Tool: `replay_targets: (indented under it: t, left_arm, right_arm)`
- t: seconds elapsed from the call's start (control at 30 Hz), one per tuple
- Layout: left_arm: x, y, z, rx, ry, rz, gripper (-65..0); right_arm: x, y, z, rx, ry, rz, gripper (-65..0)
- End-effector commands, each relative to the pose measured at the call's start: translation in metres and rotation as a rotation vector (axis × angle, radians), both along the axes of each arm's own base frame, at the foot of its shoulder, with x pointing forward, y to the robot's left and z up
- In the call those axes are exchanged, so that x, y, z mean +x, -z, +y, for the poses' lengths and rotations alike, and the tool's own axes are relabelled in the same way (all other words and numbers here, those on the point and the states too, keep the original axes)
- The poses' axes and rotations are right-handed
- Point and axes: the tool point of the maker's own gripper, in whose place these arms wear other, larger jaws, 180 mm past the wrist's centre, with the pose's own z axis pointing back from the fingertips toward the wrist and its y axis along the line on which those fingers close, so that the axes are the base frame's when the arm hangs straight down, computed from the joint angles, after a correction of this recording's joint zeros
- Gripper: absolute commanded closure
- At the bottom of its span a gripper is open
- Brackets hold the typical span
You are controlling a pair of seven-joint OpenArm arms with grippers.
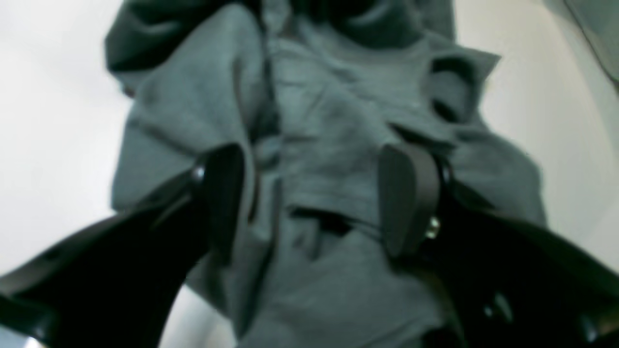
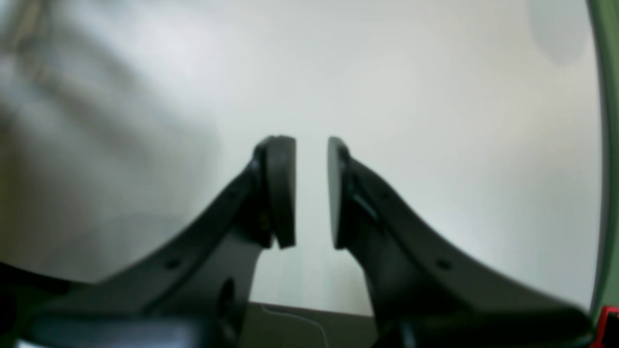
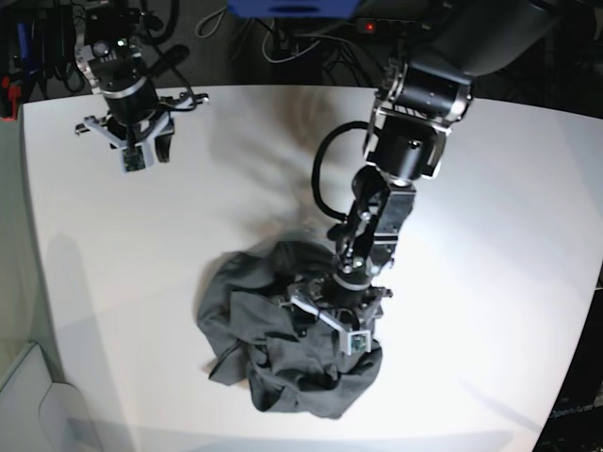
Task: Layout the t-shirt on the table in an organized manner, then fold the t-shirt properly
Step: 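Reach the left gripper into the grey t-shirt and grasp fabric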
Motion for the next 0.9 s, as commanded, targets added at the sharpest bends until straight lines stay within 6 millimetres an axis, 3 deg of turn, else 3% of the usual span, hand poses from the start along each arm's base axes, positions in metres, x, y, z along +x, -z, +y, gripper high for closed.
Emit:
replay_targets:
  t: [0.0, 0.3, 0.53, 0.8, 0.87]
  left_arm:
    - [0.015, -0.029, -0.007, -0.018, 0.005, -0.077, -42.6]
    - [0.015, -0.028, -0.007, -0.016, 0.006, -0.076, -42.6]
    - [0.009, -0.007, -0.016, -0.014, 0.016, -0.010, -42.6]
    - [0.014, -0.019, -0.016, -0.026, -0.005, -0.083, -42.4]
    - [0.014, -0.019, -0.016, -0.027, -0.006, -0.087, -38.3]
  right_arm:
    - [0.004, -0.008, 0.001, 0.004, -0.006, -0.035, -13.5]
    - [0.004, -0.008, 0.001, 0.004, -0.006, -0.033, -13.5]
    - [0.003, -0.007, 0.001, 0.004, -0.006, -0.030, -13.5]
    - [0.002, -0.006, 0.001, 0.004, -0.006, -0.027, -13.5]
    - [0.002, -0.006, 0.001, 0.003, -0.005, -0.026, -13.5]
